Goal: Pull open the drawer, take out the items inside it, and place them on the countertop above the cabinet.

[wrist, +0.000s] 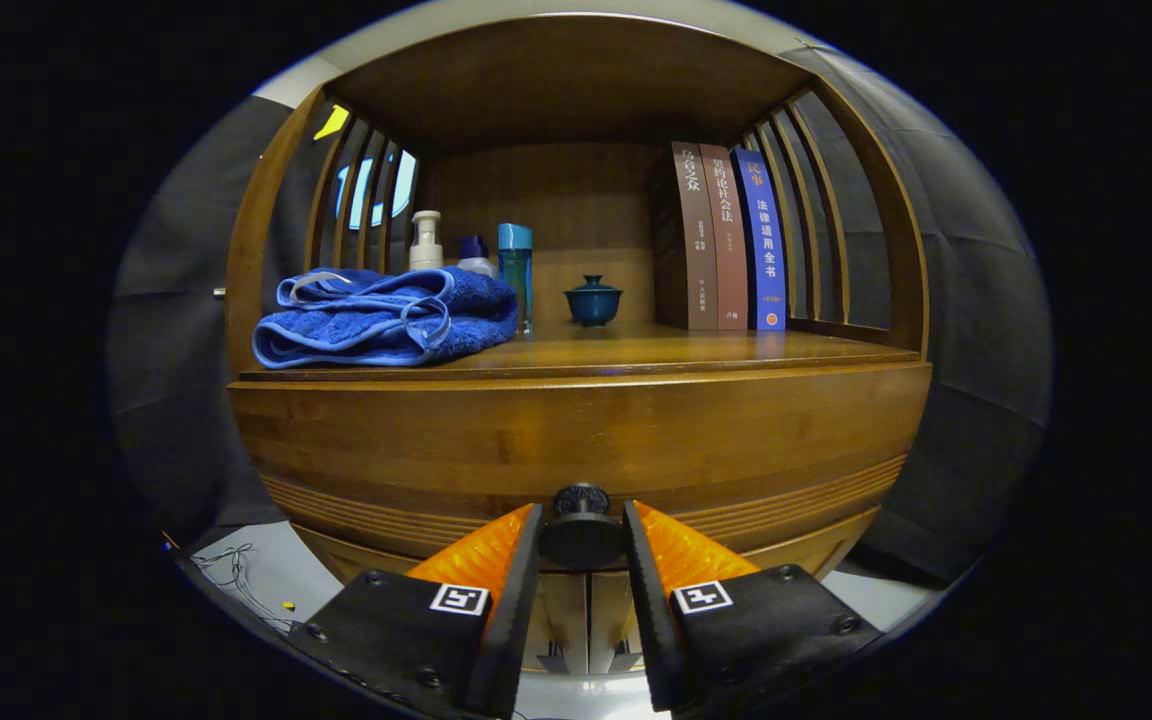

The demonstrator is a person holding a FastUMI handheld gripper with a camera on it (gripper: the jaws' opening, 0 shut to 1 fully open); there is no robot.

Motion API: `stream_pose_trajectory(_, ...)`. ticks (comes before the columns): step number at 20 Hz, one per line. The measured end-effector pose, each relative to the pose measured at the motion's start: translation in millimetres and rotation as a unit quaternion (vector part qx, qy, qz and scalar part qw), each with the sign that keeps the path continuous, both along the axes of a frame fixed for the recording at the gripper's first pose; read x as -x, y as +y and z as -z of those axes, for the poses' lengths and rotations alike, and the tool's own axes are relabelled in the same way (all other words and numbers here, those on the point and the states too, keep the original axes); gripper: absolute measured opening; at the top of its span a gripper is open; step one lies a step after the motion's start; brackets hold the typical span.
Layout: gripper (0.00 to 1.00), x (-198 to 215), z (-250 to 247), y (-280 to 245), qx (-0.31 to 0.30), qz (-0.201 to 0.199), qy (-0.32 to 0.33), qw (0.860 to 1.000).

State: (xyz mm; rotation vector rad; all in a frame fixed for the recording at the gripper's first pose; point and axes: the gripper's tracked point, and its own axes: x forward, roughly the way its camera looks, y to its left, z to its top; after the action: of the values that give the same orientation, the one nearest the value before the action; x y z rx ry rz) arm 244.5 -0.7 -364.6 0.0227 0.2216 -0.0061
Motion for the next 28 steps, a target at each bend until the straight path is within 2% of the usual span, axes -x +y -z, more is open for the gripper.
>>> stream_pose_trajectory(1, 0.53, 0, -4, 1, 0.009, 0.001, -0.007, 1.0)
stream_pose_trajectory(2, 0.46, 2, 0, 0, 0.022, 0.0, -0.003, 1.0)
stream_pose_trajectory(3, 0.46, 0, 0, 0, 0.032, -0.003, -0.009, 0.999)
stream_pose_trajectory(4, 0.39, 1, 1, 0, 0.035, -0.006, -0.009, 0.999)
stream_pose_trajectory(7, 0.31, 3, -1, -1, 0.026, -0.015, 0.0, 1.0)
stream_pose_trajectory(20, 0.31, 95, -9, -7, 0.016, -0.012, 0.004, 1.0)
stream_pose_trajectory(28, 0.31, 137, -11, -9, 0.011, -0.012, 0.003, 1.0)
